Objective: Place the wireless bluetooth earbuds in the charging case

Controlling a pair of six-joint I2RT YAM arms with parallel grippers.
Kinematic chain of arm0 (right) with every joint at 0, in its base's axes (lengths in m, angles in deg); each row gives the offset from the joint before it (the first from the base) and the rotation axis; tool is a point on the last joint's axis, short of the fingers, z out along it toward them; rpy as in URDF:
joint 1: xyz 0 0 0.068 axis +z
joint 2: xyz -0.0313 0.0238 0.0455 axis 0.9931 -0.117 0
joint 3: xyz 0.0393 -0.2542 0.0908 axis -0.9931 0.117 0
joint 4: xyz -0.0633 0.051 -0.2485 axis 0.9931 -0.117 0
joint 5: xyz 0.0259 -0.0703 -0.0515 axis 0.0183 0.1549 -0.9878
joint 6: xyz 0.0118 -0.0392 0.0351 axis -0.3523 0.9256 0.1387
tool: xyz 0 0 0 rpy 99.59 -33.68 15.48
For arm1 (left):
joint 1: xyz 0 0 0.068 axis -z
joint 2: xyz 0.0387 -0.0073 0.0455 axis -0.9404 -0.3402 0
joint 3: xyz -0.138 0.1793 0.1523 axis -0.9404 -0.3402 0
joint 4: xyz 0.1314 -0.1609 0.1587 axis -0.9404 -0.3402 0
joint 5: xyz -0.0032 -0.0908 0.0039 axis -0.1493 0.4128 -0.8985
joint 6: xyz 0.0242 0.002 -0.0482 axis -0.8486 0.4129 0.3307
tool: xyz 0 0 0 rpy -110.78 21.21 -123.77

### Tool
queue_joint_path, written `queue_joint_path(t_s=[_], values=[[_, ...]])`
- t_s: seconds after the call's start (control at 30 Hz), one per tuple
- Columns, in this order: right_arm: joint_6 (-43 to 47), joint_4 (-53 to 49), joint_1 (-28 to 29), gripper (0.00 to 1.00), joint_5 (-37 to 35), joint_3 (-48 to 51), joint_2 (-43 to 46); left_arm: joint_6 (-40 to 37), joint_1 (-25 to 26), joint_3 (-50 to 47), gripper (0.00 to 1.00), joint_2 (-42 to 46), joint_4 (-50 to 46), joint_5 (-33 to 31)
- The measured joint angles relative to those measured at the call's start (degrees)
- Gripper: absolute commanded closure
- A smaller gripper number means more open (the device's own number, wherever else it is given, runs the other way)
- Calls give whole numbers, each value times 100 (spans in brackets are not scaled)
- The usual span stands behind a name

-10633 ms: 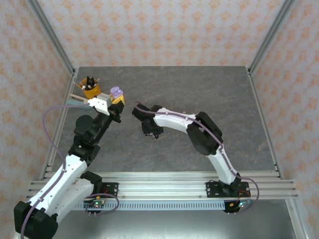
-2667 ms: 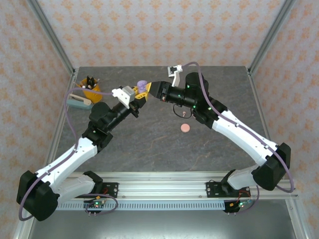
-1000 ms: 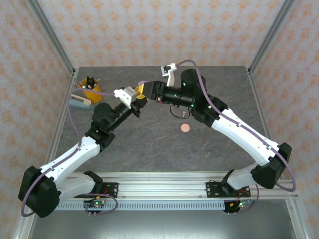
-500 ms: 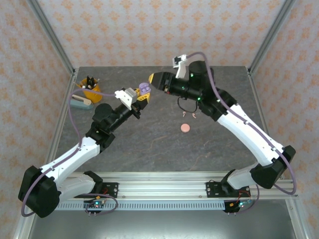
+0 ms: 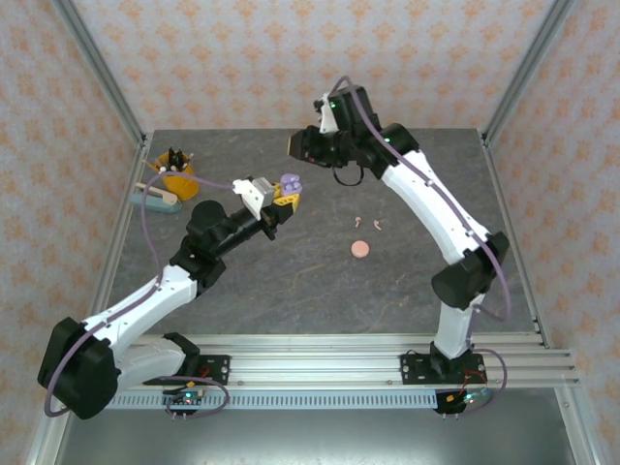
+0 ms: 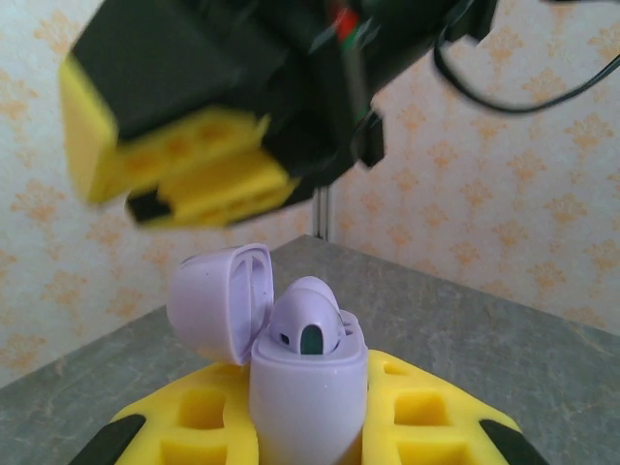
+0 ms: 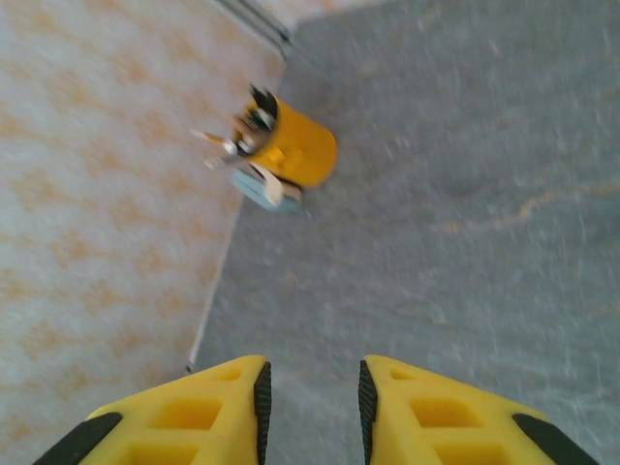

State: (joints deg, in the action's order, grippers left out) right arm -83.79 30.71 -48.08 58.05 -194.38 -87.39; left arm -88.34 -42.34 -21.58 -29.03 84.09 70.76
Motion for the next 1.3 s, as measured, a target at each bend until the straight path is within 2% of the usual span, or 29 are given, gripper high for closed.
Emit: queue_joint_path(t_s=[0.13, 0.3, 0.53, 0.63, 0.77, 0.9, 1.17, 1.3], values=[[140, -433, 39, 70, 155, 4, -195, 20, 0, 4, 100, -201, -7, 7], [306, -433, 170, 74, 101, 358, 136, 15, 20, 4, 100, -345, -9, -7], [321, -131, 195, 74, -181, 1840, 1408, 17, 83, 28, 100, -608, 4, -52], [153, -70, 175, 71, -212, 2514, 1998, 68, 17, 122, 100, -763, 2, -289], [-247, 195, -179, 66, -372, 3405, 2645, 291, -42, 415, 100, -1078, -57, -511], [-525, 356, -450, 63, -901, 4083, 2811, 717, -57, 986, 100, -1633, -529, -787], [-852, 507, -450, 58, -2041, 5331, 2739, 1923, -262, 1803, 100, -2839, -1742, -1047], [-955, 708, -450, 57, -2380, 5746, 2492, 2474, -431, 2618, 100, -3654, -2621, -999]])
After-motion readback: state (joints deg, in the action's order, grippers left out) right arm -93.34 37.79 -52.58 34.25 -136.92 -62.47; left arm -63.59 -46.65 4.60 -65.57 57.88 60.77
